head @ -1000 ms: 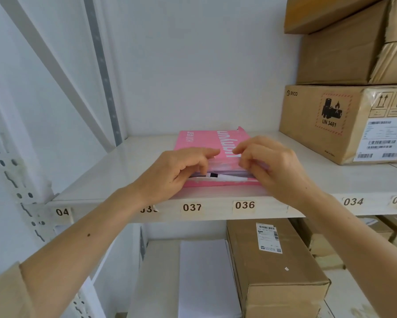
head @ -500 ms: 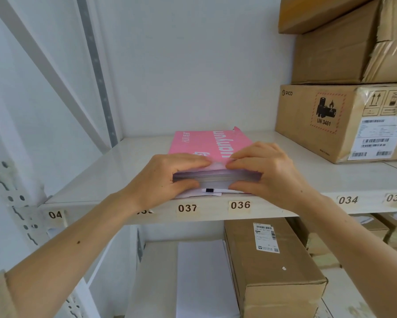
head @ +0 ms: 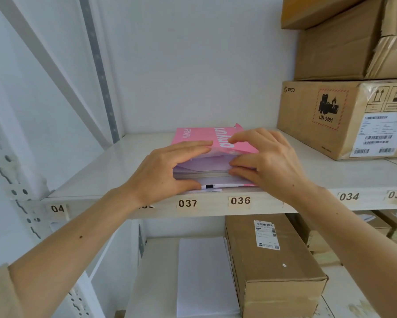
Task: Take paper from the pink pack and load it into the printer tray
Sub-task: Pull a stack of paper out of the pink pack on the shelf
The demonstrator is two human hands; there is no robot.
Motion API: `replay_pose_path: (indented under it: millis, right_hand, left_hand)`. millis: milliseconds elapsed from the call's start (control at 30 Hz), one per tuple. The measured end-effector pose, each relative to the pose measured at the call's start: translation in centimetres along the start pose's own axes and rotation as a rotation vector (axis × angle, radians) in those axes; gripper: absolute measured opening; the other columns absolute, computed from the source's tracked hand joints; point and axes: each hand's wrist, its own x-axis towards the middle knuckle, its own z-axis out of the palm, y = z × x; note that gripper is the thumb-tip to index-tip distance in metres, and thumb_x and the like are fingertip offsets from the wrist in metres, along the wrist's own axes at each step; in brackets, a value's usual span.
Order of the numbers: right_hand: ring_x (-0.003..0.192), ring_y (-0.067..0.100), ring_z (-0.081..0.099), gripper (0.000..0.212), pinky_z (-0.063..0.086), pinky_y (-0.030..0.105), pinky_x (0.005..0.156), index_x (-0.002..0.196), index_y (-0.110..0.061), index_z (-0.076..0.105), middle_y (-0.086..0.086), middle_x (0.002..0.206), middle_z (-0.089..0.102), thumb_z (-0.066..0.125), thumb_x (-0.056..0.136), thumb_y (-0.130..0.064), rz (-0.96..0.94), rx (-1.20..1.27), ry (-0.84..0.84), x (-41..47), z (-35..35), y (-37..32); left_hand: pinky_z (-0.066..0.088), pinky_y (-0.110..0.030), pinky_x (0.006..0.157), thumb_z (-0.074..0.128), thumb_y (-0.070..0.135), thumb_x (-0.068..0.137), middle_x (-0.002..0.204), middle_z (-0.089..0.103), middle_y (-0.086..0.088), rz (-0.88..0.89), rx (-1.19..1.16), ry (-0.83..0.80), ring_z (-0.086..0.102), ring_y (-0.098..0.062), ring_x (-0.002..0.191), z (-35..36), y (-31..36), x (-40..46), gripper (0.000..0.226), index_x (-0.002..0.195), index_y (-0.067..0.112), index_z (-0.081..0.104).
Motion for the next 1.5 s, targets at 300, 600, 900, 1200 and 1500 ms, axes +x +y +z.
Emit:
replay_pose_path:
  millis: [300,600,900,1200,1500]
  right_hand:
    - [0.104,0.026,0.064,0.025,0.033,0.029,0.087,0.074,-0.026,0.08,0.001,0.113,0.07,0.062,0.083,-0.04,0.038,0.06,-0.029,0.57,-0.17,0.23]
    - [0.1,0.028,0.065,0.03,0.04,0.035,0.084,0.076,-0.026,0.08,0.001,0.111,0.071,0.056,0.086,-0.041,0.039,0.045,-0.029,0.93,-0.52,0.14]
    - [0.103,0.026,0.063,0.031,0.031,0.027,0.088,0.078,-0.027,0.08,-0.001,0.112,0.071,0.054,0.087,-0.041,0.07,0.067,-0.037,0.87,-0.29,0.2]
    - [0.102,0.025,0.063,0.025,0.025,0.023,0.09,0.077,-0.026,0.079,-0.003,0.112,0.07,0.058,0.086,-0.037,0.087,0.065,-0.061,0.96,-0.21,0.26]
    - [0.1,0.026,0.066,0.022,0.042,0.041,0.091,0.084,-0.015,0.075,0.003,0.113,0.071,0.056,0.094,-0.022,-0.113,-0.197,0.006,0.4,0.18,0.16]
  left_hand:
    - [0.039,-0.029,0.11,0.081,0.026,0.068,0.141,0.053,0.015,0.003,0.011,0.002,0.046,0.001,0.132,-0.05,-0.06,0.15,0.073,0.136,0.023,0.054]
    - [0.039,-0.031,0.11,0.081,0.029,0.068,0.141,0.052,0.018,-0.016,-0.001,-0.008,0.045,0.001,0.132,-0.13,-0.17,0.14,0.074,0.137,0.026,0.053]
    - [0.041,-0.037,0.11,0.081,0.03,0.068,0.141,0.054,0.015,-0.009,-0.008,-0.001,0.047,-0.002,0.132,-0.01,-0.34,0.16,0.074,0.136,0.025,0.053]
    - [0.042,-0.037,0.109,0.081,0.031,0.068,0.14,0.054,0.014,-0.014,-0.004,-0.003,0.047,-0.001,0.132,-0.07,-0.42,0.18,0.073,0.135,0.025,0.054]
    - [0.044,-0.04,0.107,0.081,0.032,0.068,0.14,0.055,0.013,-0.01,-0.004,-0.003,0.048,-0.004,0.132,0.05,-0.55,0.24,0.073,0.136,0.025,0.054]
